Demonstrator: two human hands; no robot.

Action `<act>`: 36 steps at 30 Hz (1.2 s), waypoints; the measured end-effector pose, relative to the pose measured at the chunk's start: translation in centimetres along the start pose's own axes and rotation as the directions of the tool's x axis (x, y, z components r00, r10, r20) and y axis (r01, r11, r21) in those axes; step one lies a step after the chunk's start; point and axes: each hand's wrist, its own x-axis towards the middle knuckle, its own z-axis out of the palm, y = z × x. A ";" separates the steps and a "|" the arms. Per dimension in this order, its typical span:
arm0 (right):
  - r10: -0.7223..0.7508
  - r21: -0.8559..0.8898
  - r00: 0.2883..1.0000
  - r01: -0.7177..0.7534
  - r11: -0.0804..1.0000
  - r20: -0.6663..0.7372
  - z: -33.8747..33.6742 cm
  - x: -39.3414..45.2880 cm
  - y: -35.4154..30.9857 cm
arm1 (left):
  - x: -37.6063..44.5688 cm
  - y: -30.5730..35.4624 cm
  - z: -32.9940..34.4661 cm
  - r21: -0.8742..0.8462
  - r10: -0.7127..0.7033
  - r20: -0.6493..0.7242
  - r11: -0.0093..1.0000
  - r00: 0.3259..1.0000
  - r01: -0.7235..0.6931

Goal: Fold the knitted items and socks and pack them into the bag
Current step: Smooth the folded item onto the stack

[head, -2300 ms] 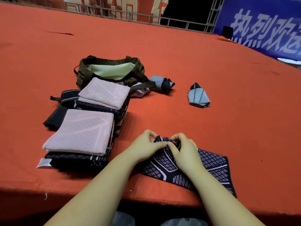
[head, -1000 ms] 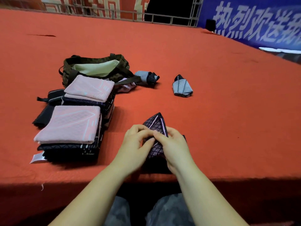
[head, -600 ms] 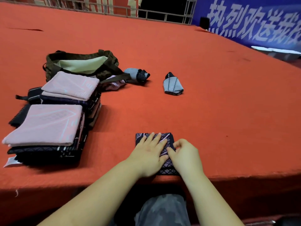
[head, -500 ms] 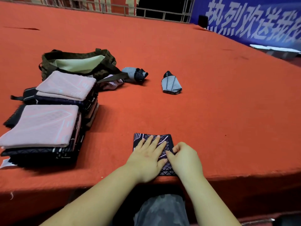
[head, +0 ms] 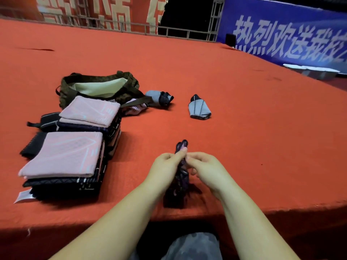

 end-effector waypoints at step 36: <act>-0.398 -0.904 0.917 0.193 0.383 0.027 19.6 13.0 -10.2 | 8.1 8.2 -27.7 0.996 0.302 0.002 -0.086 0.953 0.025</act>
